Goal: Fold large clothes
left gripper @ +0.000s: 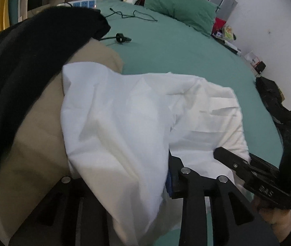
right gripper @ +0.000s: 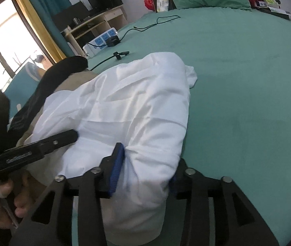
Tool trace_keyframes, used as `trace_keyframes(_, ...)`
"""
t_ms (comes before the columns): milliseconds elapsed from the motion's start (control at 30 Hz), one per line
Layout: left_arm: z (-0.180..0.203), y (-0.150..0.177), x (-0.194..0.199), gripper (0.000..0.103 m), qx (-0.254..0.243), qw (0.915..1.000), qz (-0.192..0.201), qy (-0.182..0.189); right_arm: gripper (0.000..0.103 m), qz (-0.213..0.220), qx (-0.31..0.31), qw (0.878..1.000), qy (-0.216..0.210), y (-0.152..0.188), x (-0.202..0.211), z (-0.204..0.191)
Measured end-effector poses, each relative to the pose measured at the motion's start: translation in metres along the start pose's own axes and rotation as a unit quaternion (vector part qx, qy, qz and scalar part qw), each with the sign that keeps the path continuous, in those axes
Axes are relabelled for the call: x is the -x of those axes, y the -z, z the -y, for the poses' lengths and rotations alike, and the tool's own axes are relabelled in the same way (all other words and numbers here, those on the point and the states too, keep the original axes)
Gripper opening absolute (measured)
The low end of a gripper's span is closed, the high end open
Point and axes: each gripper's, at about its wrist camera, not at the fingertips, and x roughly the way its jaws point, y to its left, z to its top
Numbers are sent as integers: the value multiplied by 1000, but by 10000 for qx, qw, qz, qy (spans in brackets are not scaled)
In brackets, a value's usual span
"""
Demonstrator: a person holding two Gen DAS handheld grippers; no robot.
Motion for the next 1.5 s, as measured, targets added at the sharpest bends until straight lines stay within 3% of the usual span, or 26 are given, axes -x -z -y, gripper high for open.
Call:
trace_keyframes(167,2,12,40,34,45,9967,752,-307,44,-214,-120,9996,120,-2,13,5)
trace_keyframes(400,9,5,77,33,-274,9801,1789,-816,44,-43,-38,9984,558,-24,36,-7)
trace_keyframes(500,15,6,85,33,-292,9754,2041,-785,44,48,36,9973,730,-32,44,-7)
trace_keyframes(633,1,1,77,34,-56,9806,1842,-665,44,53,56,9958,911,-37,42,-3)
trace_keyframes(733,-6,-1,49,34,52,9938,1112,-67,44,-127,-68,9948,1009,-35,28,6)
trace_keyframes(767,-7,-1,36,34,63,9970,768,-54,44,-161,-82,9944,1037,-37,23,4)
trace_keyframes(833,-10,0,24,34,95,9988,454,-127,44,-186,-142,9941,1056,-33,21,7)
trace_keyframes(1133,-10,6,31,33,-38,9959,478,-769,50,-298,-91,9926,1172,-29,25,0)
trace_keyframes(1367,-16,8,45,33,87,9940,479,-980,50,-469,-239,9917,1174,-4,37,-1)
trace_keyframes(1500,-20,13,59,34,294,9946,429,-895,51,-597,-243,9907,1197,9,41,0)
